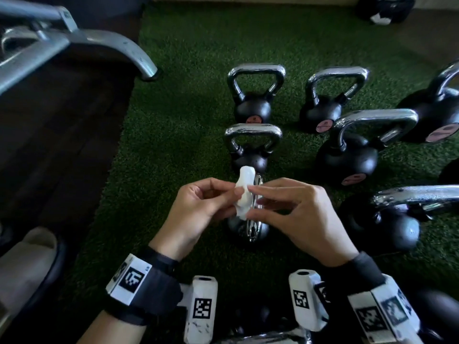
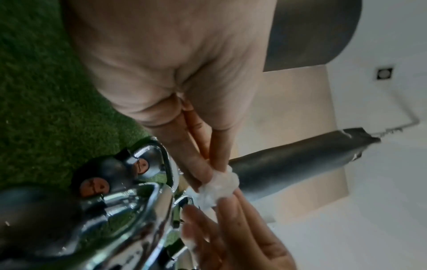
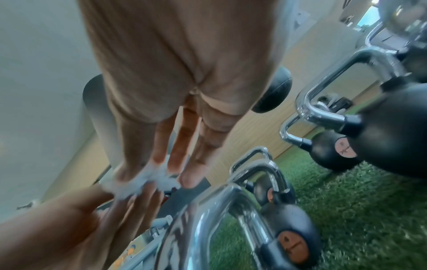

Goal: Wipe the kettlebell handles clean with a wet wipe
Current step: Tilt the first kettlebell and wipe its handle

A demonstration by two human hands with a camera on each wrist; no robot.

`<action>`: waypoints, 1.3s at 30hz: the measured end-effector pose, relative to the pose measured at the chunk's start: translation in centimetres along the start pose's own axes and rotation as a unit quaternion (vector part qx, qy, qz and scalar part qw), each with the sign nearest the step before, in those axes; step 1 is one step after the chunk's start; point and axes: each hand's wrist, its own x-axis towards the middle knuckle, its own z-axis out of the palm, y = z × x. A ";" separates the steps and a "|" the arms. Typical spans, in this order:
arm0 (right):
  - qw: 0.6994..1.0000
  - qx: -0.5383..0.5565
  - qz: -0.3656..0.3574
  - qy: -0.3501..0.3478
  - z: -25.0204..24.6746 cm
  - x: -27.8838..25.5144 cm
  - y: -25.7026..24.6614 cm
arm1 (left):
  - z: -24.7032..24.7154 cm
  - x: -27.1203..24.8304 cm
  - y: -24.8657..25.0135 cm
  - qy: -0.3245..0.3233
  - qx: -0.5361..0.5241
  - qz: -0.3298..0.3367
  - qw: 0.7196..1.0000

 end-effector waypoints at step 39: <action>0.966 -0.015 0.218 0.135 3.8 3.5 8.8 | -0.1 4.3 -12.2 -0.062 0.464 0.157 0.870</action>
